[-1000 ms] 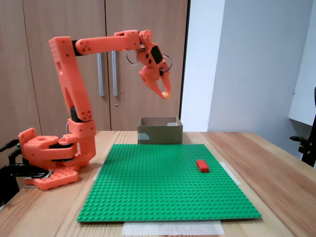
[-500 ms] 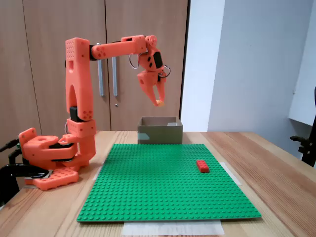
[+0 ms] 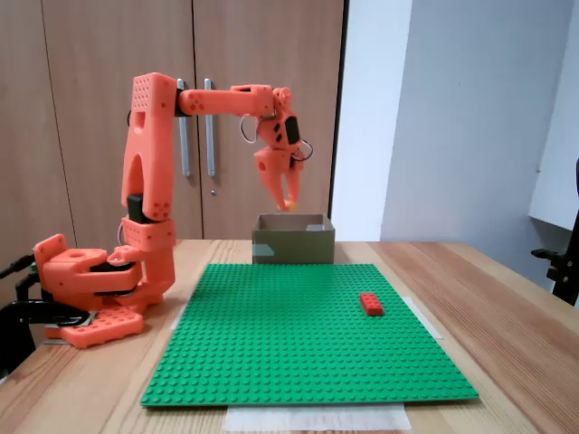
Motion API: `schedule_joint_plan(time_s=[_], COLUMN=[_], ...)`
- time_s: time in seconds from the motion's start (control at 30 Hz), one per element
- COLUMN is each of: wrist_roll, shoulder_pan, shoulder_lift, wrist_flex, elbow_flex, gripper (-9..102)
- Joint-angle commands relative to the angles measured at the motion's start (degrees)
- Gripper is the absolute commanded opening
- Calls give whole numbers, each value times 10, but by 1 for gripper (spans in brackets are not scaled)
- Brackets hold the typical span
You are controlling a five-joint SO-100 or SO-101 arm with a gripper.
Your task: Pick the yellow lego block and put it in the box.
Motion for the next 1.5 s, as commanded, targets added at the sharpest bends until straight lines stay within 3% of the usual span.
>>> schedule_joint_plan(time_s=[0.0, 0.97, 1.47], wrist_roll=[0, 1, 25], shoulder_pan=[5, -20, -18], shoulder_lift=[0, -132, -176], wrist_flex=[-11, -98, -86], elbow_flex=[11, -28, -54], gripper=[-1, 0, 2])
